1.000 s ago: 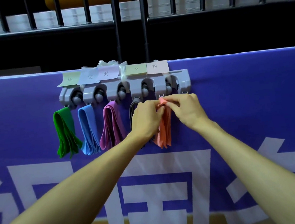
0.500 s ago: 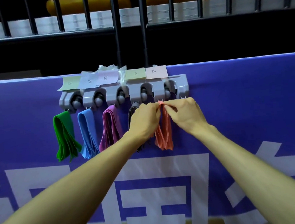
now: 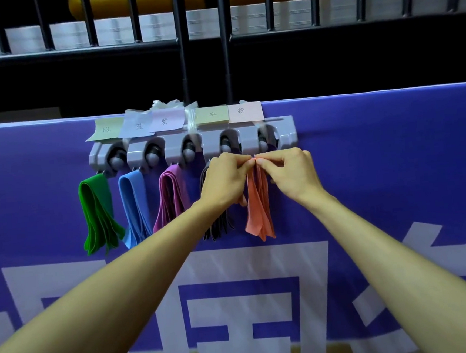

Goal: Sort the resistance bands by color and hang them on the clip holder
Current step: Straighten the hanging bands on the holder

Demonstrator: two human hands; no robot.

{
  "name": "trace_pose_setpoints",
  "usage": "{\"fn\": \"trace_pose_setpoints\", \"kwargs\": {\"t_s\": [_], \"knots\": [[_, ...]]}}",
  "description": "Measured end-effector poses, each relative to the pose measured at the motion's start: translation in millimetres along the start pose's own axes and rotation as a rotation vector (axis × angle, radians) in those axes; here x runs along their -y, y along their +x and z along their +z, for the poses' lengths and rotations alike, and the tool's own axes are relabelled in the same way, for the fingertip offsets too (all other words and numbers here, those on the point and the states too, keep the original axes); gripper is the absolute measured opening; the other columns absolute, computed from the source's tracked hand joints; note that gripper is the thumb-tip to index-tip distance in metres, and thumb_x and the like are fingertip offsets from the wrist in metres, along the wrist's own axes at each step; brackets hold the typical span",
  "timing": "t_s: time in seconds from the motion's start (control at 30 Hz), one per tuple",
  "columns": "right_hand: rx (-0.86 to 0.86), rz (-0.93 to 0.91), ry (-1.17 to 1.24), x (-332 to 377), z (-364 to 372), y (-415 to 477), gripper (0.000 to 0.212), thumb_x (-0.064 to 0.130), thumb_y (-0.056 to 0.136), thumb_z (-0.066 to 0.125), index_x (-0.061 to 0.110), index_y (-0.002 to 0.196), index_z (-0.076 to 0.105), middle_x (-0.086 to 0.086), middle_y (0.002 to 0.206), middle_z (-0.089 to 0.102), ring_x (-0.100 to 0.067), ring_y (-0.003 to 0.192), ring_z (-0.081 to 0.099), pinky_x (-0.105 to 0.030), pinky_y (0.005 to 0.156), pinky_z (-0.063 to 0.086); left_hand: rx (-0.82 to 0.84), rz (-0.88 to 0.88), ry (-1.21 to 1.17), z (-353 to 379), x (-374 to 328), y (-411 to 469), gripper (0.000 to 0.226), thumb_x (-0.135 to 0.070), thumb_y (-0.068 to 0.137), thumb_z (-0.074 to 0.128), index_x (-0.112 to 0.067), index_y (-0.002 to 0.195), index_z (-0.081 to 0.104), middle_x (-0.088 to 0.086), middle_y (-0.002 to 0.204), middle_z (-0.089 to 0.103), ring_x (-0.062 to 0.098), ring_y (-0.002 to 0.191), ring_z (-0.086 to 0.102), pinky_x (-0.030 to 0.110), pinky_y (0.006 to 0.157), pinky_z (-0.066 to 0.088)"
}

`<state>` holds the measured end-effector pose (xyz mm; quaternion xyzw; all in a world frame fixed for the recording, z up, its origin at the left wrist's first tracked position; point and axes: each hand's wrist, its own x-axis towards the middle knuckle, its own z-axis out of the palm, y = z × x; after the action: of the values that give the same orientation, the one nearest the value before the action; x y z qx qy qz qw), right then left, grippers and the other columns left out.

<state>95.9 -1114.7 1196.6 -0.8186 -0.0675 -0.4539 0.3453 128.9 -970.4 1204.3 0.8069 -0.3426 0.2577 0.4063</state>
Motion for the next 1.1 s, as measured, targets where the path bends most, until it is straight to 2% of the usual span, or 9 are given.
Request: {"fn": "trace_pose_setpoints", "kwargs": {"t_s": [0.17, 0.27, 0.4, 0.5, 0.6, 0.7, 0.8, 0.93, 1.1], "knots": [[0.041, 0.050, 0.036, -6, 2, -5, 0.018, 0.029, 0.090, 0.065, 0.026, 0.105, 0.075, 0.008, 0.093, 0.075, -0.004, 0.086, 0.068, -0.033, 0.081, 0.058, 0.065, -0.009, -0.073, 1, 3, -5, 0.028, -0.027, 0.102, 0.042, -0.024, 0.116, 0.066, 0.015, 0.063, 0.069, 0.022, 0.041, 0.064, 0.025, 0.041, 0.050], [0.061, 0.096, 0.034, -12, 4, -14, 0.022, 0.033, 0.088, 0.066, 0.024, 0.107, 0.074, 0.008, 0.095, 0.075, -0.003, 0.089, 0.068, -0.034, 0.086, 0.056, 0.036, 0.003, -0.082, 4, 12, -13, 0.029, -0.031, 0.101, 0.042, -0.027, 0.118, 0.065, 0.012, 0.069, 0.071, 0.018, 0.043, 0.063, 0.037, 0.050, 0.056], [0.111, 0.104, -0.068, -17, 9, -21, 0.027, 0.044, 0.085, 0.064, 0.028, 0.104, 0.073, 0.010, 0.095, 0.074, -0.009, 0.095, 0.068, -0.037, 0.086, 0.055, 0.082, -0.032, -0.014, 13, 22, -28, 0.022, -0.027, 0.099, 0.046, -0.018, 0.105, 0.066, 0.003, 0.083, 0.073, 0.012, 0.041, 0.061, 0.035, 0.048, 0.055], [0.133, 0.111, -0.163, -13, 12, -23, 0.027, 0.042, 0.085, 0.059, 0.028, 0.105, 0.072, 0.007, 0.092, 0.074, -0.015, 0.093, 0.068, -0.039, 0.084, 0.056, 0.149, -0.095, 0.008, 22, 22, -37, 0.021, -0.032, 0.095, 0.052, -0.016, 0.095, 0.065, 0.002, 0.072, 0.072, 0.017, 0.037, 0.062, 0.032, 0.043, 0.054], [0.146, 0.102, -0.225, -13, 12, -26, 0.023, 0.033, 0.087, 0.056, 0.026, 0.099, 0.073, 0.004, 0.085, 0.074, -0.020, 0.088, 0.067, -0.039, 0.078, 0.056, 0.161, -0.111, 0.039, 30, 19, -40, 0.021, -0.034, 0.094, 0.054, -0.018, 0.093, 0.067, 0.001, 0.063, 0.071, 0.016, 0.038, 0.062, 0.033, 0.050, 0.058], [0.167, 0.088, -0.289, -17, 10, -29, 0.022, 0.024, 0.087, 0.051, 0.023, 0.092, 0.073, -0.001, 0.079, 0.072, -0.026, 0.081, 0.065, -0.042, 0.073, 0.055, 0.135, -0.130, 0.077, 34, 18, -40, 0.027, -0.021, 0.096, 0.045, -0.015, 0.080, 0.067, 0.005, 0.057, 0.068, 0.016, 0.039, 0.062, 0.035, 0.053, 0.058], [0.118, 0.087, -0.330, -21, 4, -29, 0.027, 0.021, 0.089, 0.050, 0.022, 0.104, 0.072, -0.005, 0.088, 0.073, -0.029, 0.086, 0.065, -0.044, 0.077, 0.054, 0.099, -0.124, 0.138, 33, 23, -42, 0.034, -0.008, 0.090, 0.036, -0.014, 0.064, 0.057, 0.007, 0.051, 0.064, 0.018, 0.035, 0.060, 0.034, 0.052, 0.056], [0.104, 0.072, -0.375, -22, 2, -28, 0.028, 0.021, 0.090, 0.051, 0.022, 0.110, 0.070, -0.008, 0.091, 0.073, -0.031, 0.086, 0.066, -0.043, 0.078, 0.055, 0.088, -0.133, 0.179, 29, 32, -44, 0.033, -0.007, 0.092, 0.035, -0.015, 0.071, 0.058, 0.002, 0.056, 0.065, 0.017, 0.033, 0.058, 0.031, 0.047, 0.055], [0.127, 0.076, -0.289, -22, 15, -36, 0.024, 0.023, 0.088, 0.049, 0.020, 0.095, 0.072, -0.006, 0.077, 0.072, -0.029, 0.075, 0.066, -0.043, 0.072, 0.056, 0.152, -0.105, 0.111, 34, 28, -47, 0.032, -0.016, 0.099, 0.032, -0.016, 0.082, 0.059, 0.005, 0.064, 0.068, 0.021, 0.036, 0.060, 0.036, 0.047, 0.056]]}}
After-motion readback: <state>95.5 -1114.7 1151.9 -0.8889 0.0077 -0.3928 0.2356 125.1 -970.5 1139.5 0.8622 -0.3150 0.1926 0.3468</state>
